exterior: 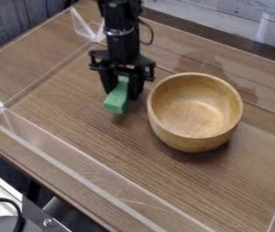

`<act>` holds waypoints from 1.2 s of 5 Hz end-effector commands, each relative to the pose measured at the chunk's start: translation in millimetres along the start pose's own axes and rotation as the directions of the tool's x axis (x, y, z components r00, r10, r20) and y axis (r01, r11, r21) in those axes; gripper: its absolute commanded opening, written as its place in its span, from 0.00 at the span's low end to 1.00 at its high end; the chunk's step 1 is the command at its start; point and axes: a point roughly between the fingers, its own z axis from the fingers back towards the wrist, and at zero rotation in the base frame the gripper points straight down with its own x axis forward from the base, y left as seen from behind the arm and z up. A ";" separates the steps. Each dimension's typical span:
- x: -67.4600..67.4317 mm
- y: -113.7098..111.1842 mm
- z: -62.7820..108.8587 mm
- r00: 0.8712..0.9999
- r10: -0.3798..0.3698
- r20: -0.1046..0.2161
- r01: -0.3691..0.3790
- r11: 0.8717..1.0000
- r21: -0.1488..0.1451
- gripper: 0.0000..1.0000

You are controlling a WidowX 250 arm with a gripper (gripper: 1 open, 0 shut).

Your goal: Put the green block in the brown bowl

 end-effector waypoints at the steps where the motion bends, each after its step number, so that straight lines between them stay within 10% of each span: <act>1: 2.9 -13.5 42.1 0.995 -0.040 0.087 0.041 0.999 -0.005 0.00; 3: -14.0 -40.8 91.5 0.992 -0.064 0.108 0.072 0.995 -0.072 0.00; 6: -35.7 -86.8 105.2 0.988 -0.149 0.028 0.152 0.980 -0.132 0.00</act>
